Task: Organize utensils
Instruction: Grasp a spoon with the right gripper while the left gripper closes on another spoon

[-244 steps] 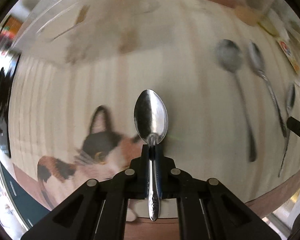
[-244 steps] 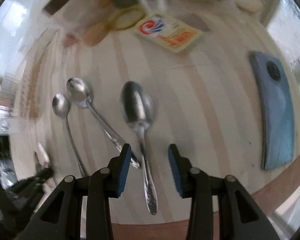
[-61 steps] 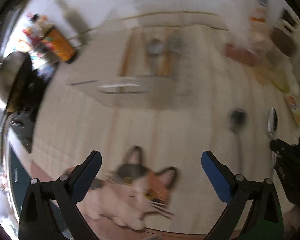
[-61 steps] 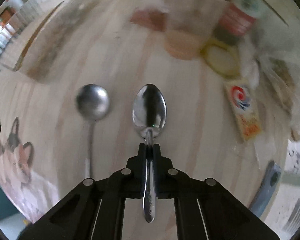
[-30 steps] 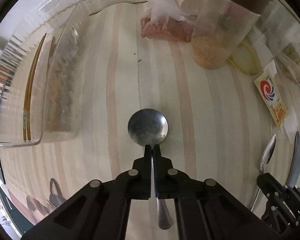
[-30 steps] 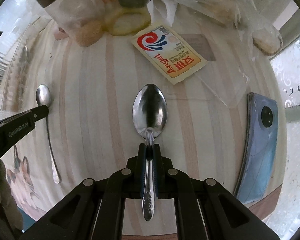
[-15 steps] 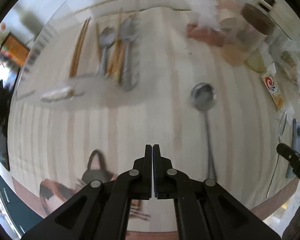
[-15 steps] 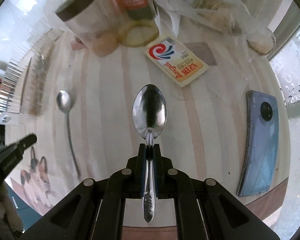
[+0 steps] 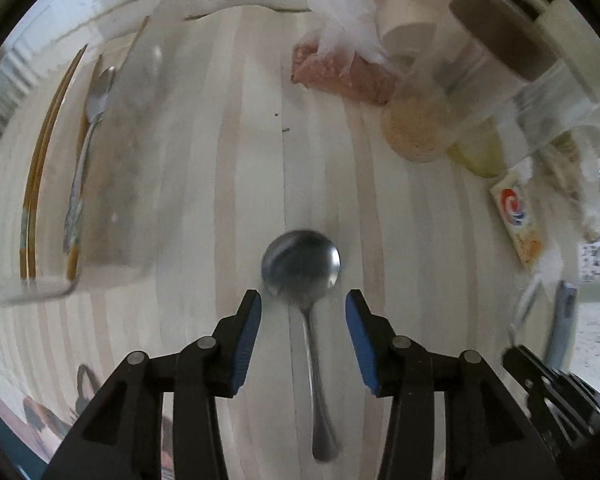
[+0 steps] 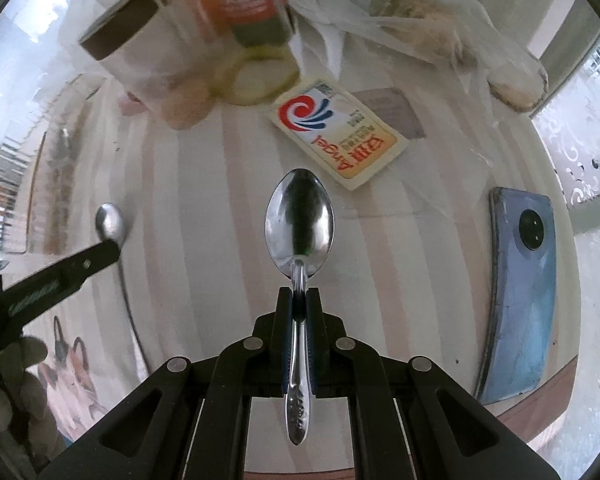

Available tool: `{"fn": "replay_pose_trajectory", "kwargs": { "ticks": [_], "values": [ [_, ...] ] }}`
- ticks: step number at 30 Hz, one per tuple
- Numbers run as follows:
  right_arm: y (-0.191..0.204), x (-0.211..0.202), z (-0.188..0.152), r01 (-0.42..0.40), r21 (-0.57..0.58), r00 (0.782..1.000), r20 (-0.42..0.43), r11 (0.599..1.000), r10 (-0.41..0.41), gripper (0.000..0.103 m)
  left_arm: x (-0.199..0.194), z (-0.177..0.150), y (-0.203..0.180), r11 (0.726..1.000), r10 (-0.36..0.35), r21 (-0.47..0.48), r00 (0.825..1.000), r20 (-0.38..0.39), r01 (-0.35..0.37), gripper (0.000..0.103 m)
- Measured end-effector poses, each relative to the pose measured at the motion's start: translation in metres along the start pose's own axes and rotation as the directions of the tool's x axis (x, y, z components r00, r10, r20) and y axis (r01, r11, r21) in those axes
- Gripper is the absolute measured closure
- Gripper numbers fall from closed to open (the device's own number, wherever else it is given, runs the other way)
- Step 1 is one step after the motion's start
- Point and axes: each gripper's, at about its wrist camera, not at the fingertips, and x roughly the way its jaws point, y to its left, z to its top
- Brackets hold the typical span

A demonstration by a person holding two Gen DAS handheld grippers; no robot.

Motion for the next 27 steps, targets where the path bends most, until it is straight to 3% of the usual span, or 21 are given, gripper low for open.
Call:
{"fn": "replay_pose_trajectory", "kwargs": {
  "ticks": [4, 11, 17, 19, 23, 27],
  "values": [
    [-0.001, 0.002, 0.001, 0.008, 0.014, 1.0, 0.0, 1.0, -0.008, 0.097, 0.003, 0.006, -0.019, 0.997, 0.066, 0.042, 0.997, 0.047, -0.068, 0.066],
    [0.0, 0.001, 0.001, 0.013, 0.014, 1.0, 0.002, 1.0, -0.013, 0.097, 0.003, 0.01, -0.028, 0.996, 0.064, 0.065, 0.996, 0.054, -0.068, 0.066],
    [0.002, -0.002, 0.0, 0.014, 0.007, 1.0, 0.007, 1.0, -0.014, 0.097, -0.012, 0.002, -0.01, 0.996, 0.052, 0.074, 0.996, 0.067, -0.057, 0.068],
    [0.003, -0.004, -0.001, 0.011, 0.007, 1.0, 0.011, 1.0, -0.011, 0.097, -0.018, -0.003, -0.007, 0.996, 0.033, 0.078, 0.997, 0.064, -0.038, 0.103],
    [0.005, -0.011, -0.001, 0.009, 0.006, 1.0, 0.026, 1.0, -0.009, 0.097, -0.027, -0.012, -0.001, 0.996, 0.018, 0.089, 0.998, 0.061, -0.024, 0.102],
    [0.003, -0.017, -0.001, 0.005, 0.017, 0.999, 0.035, 1.0, -0.006, 0.097, -0.03, -0.016, 0.022, 0.999, -0.031, 0.036, 0.998, 0.057, 0.029, 0.102]
  ]
}}
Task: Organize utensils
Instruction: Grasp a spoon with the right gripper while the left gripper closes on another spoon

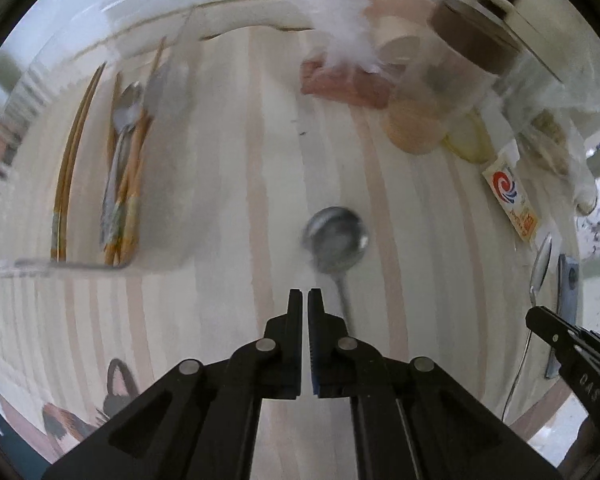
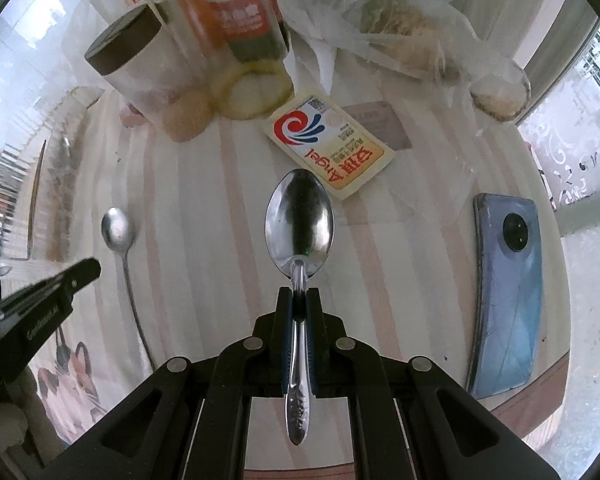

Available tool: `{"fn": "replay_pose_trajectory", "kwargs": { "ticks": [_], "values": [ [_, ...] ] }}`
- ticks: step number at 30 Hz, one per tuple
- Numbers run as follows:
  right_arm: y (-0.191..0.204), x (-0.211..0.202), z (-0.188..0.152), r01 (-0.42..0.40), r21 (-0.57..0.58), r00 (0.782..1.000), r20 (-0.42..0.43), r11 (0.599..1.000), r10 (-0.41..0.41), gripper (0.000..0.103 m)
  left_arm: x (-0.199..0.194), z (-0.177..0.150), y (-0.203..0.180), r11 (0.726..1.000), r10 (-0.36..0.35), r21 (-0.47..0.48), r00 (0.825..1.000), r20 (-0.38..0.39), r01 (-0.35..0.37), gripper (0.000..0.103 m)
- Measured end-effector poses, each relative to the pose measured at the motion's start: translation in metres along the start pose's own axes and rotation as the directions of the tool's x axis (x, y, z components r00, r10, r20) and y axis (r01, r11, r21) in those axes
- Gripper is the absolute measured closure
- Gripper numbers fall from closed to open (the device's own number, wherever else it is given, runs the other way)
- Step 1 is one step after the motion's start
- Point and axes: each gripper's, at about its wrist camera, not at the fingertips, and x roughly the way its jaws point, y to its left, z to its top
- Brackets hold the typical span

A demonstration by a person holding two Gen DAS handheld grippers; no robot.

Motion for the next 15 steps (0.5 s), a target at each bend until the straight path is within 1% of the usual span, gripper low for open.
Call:
{"fn": "replay_pose_trajectory", "kwargs": {
  "ticks": [2, 3, 4, 6, 8, 9, 10, 11, 12, 13, 15],
  "values": [
    [-0.001, -0.002, 0.0, 0.0, 0.004, 1.0, 0.005, 1.0, 0.0, 0.097, 0.002, -0.002, 0.016, 0.997, -0.055, -0.051, 0.998, -0.023, 0.054, 0.1],
    [-0.001, -0.002, 0.0, -0.001, 0.007, 1.0, 0.006, 1.0, 0.001, 0.097, 0.005, -0.003, 0.023, 0.994, -0.079, -0.079, 0.996, -0.04, 0.075, 0.094],
    [-0.004, -0.004, 0.0, -0.002, 0.007, 1.0, 0.006, 1.0, 0.002, 0.097, 0.006, -0.003, 0.026, 0.992, -0.091, -0.092, 0.995, -0.046, 0.086, 0.083],
    [-0.005, -0.002, -0.001, -0.006, 0.013, 1.0, 0.004, 1.0, 0.006, 0.097, 0.007, -0.002, 0.026, 0.987, -0.128, -0.1, 0.991, -0.039, 0.124, 0.078],
    [-0.006, 0.0, -0.002, -0.007, 0.015, 1.0, 0.0, 1.0, 0.007, 0.097, 0.007, 0.003, 0.019, 0.987, -0.14, -0.08, 0.99, -0.033, 0.137, 0.076],
    [-0.005, 0.002, -0.002, -0.007, 0.017, 1.0, -0.003, 1.0, 0.007, 0.097, 0.009, 0.006, 0.013, 0.989, -0.137, -0.063, 0.99, -0.035, 0.134, 0.068],
    [-0.005, 0.004, -0.003, -0.006, 0.019, 1.0, -0.005, 1.0, 0.007, 0.097, 0.012, 0.01, 0.006, 0.992, -0.123, -0.043, 0.992, -0.041, 0.121, 0.056],
    [-0.005, 0.005, -0.003, -0.006, 0.02, 1.0, -0.007, 1.0, 0.006, 0.097, 0.017, 0.014, 0.001, 0.995, -0.102, -0.026, 0.994, -0.047, 0.1, 0.053],
    [-0.005, 0.006, -0.003, -0.005, 0.02, 1.0, -0.01, 1.0, 0.005, 0.097, 0.021, 0.017, -0.004, 0.997, -0.081, -0.015, 0.995, -0.052, 0.081, 0.053],
    [-0.006, 0.008, -0.003, -0.004, 0.02, 1.0, -0.011, 1.0, 0.004, 0.097, 0.023, 0.021, -0.009, 0.998, -0.056, -0.002, 0.998, -0.037, 0.056, 0.049],
    [-0.006, 0.009, -0.002, 0.0, 0.021, 1.0, -0.013, 1.0, 0.0, 0.097, 0.026, 0.029, -0.019, 1.0, 0.005, 0.028, 1.0, -0.025, -0.005, 0.05]
  ]
}}
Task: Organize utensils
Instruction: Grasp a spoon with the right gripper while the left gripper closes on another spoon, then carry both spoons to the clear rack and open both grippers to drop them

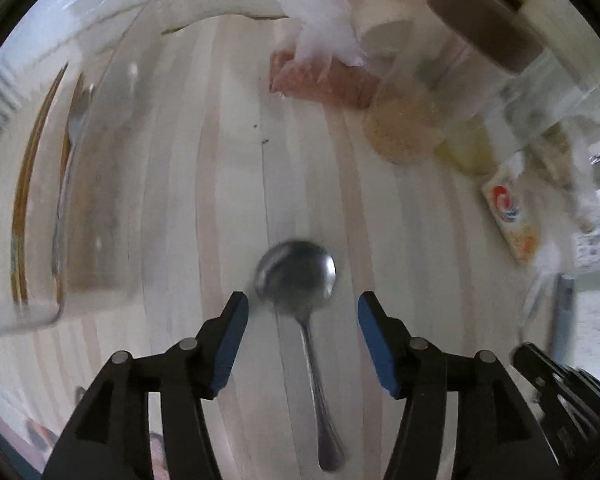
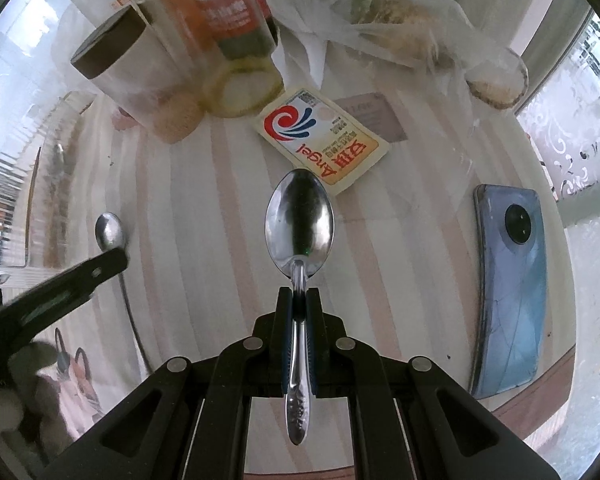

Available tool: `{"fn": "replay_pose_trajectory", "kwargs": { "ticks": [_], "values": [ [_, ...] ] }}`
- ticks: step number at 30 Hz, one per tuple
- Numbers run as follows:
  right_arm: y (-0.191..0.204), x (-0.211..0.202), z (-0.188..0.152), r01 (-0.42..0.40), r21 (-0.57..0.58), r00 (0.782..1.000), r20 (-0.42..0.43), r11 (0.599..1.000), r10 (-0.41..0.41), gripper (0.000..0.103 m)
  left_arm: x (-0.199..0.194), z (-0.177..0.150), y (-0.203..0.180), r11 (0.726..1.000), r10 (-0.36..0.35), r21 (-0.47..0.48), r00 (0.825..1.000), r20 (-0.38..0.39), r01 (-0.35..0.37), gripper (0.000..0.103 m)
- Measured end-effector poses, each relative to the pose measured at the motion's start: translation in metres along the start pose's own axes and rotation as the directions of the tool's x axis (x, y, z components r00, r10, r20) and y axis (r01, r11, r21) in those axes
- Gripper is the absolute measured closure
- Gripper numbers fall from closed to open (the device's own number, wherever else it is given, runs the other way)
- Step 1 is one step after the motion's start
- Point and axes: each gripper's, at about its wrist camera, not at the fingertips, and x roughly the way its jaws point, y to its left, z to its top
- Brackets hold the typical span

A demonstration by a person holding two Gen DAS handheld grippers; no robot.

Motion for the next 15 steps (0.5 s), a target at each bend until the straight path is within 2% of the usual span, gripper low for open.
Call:
{"fn": "replay_pose_trajectory", "kwargs": {
  "ticks": [2, 4, 11, 15],
  "values": [
    [0.001, 0.001, 0.0, 0.003, 0.002, 1.0, 0.001, 1.0, -0.003, 0.097, 0.002, 0.004, -0.005, 0.998, 0.056, 0.016, 0.998, 0.02, -0.056, 0.052],
    [0.002, 0.001, 0.0, 0.004, 0.005, 1.0, 0.002, 1.0, -0.004, 0.097, 0.003, 0.006, -0.01, 0.997, 0.069, 0.043, 0.997, 0.045, -0.071, 0.065],
    [-0.002, 0.0, 0.0, 0.003, 0.007, 1.0, 0.007, 1.0, -0.003, 0.097, 0.004, 0.006, -0.011, 0.995, 0.071, 0.064, 0.997, 0.03, -0.073, 0.066],
    [-0.002, -0.001, 0.0, 0.003, 0.003, 1.0, 0.008, 1.0, -0.004, 0.097, 0.0, -0.007, -0.006, 0.995, 0.072, 0.072, 0.997, 0.033, -0.075, 0.066]
  ]
}}
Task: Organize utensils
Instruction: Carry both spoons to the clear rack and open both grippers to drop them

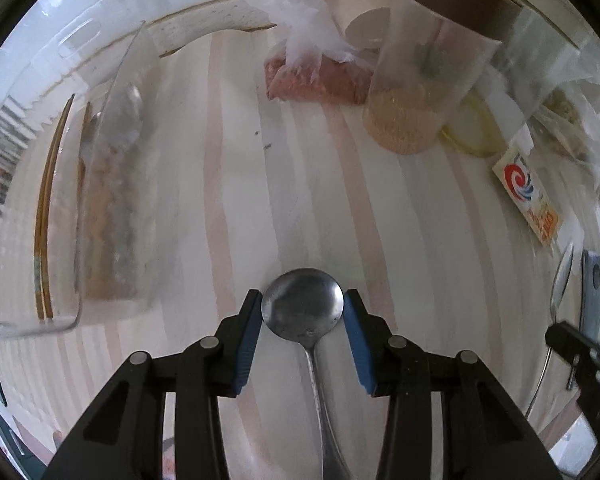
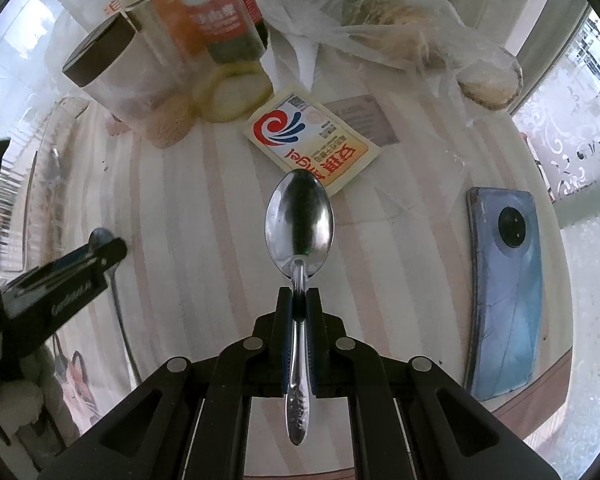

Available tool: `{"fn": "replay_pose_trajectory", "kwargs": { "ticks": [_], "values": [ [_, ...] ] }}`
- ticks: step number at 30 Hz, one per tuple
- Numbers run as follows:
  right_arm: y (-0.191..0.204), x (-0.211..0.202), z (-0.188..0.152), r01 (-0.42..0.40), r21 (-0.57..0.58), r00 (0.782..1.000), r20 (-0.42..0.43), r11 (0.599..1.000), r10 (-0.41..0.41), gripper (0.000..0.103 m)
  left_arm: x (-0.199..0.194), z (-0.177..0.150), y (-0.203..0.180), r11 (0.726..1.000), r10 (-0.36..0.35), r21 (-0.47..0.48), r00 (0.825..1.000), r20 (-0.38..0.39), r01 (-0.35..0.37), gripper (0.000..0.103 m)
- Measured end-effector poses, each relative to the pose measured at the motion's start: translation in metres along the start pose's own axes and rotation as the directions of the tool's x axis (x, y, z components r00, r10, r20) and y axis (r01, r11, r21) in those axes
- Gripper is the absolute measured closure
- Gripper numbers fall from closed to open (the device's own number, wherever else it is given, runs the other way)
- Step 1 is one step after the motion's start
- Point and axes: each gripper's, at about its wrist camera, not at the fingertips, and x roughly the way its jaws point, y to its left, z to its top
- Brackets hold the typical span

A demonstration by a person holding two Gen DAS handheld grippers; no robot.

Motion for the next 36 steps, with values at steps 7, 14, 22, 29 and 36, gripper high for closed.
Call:
{"fn": "replay_pose_trajectory", "kwargs": {
  "ticks": [7, 14, 22, 29, 36],
  "values": [
    [0.0, -0.007, 0.001, -0.001, -0.003, 1.0, 0.015, 1.0, 0.001, 0.097, -0.023, -0.038, 0.018, 0.999, -0.043, 0.0, 0.999, 0.02, 0.043, 0.066],
    [0.008, -0.027, 0.005, -0.01, -0.022, 0.998, 0.057, 1.0, 0.011, 0.097, -0.063, -0.053, 0.035, 0.997, -0.073, 0.004, 0.995, 0.068, 0.073, 0.066],
    [0.029, -0.064, 0.015, -0.041, -0.051, 0.99, 0.136, 0.998, 0.048, 0.097, -0.115, -0.045, 0.036, 0.998, -0.068, 0.022, 0.985, 0.159, 0.065, 0.066],
    [0.056, -0.099, 0.024, -0.057, -0.089, 0.975, 0.211, 0.994, 0.074, 0.097, -0.152, -0.028, 0.047, 0.998, -0.057, 0.017, 0.966, 0.251, 0.054, 0.066],
    [0.08, -0.129, 0.037, -0.089, -0.118, 0.959, 0.257, 0.989, 0.117, 0.097, -0.201, -0.009, 0.065, 0.997, -0.079, 0.011, 0.941, 0.328, 0.08, 0.066]
  ]
}}
